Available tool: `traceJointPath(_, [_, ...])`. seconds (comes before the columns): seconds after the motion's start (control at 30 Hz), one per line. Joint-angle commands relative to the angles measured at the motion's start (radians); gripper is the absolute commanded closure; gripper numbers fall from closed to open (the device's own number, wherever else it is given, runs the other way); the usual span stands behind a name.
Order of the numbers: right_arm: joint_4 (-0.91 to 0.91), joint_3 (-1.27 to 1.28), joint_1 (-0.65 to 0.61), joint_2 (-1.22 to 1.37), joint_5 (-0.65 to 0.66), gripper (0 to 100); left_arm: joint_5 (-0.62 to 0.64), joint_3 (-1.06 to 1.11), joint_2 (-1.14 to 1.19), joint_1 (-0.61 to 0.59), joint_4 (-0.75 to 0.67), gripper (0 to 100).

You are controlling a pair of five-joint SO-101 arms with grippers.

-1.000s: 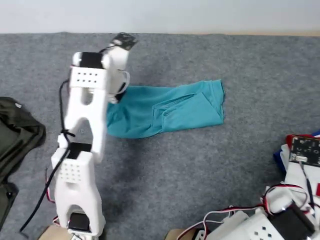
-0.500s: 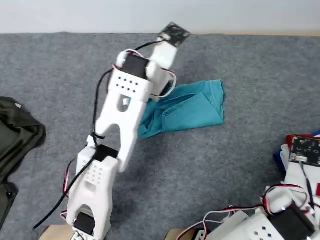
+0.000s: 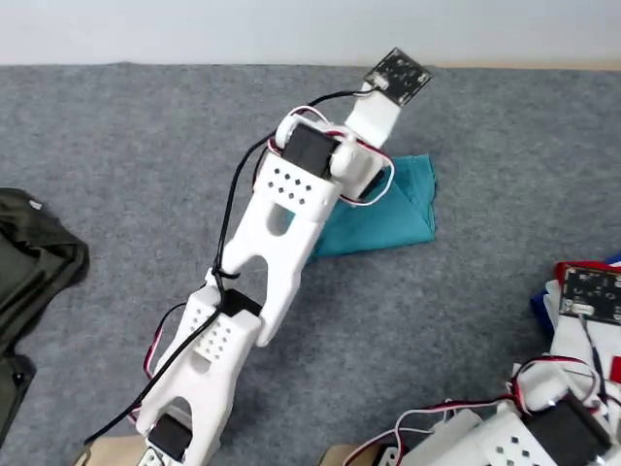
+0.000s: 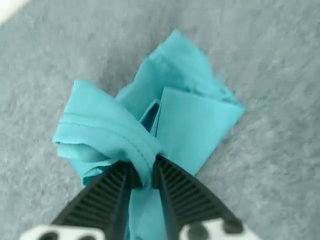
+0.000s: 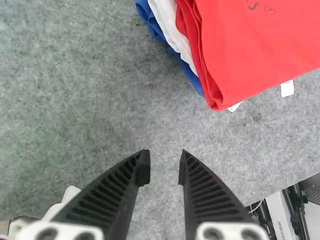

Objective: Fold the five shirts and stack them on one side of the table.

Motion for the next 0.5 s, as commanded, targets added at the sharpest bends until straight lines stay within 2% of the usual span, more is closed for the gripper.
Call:
traceJointPath(0.0, [0.012, -0.005, 0.021, -0.001, 0.006, 89.4, 0.012, -0.039, -0.012, 0.046, -0.058, 100])
traceJointPath(0.47, [0.015, -0.005, 0.021, -0.001, 0.006, 89.4, 0.031, -0.013, 0.103, 0.103, -0.218, 100])
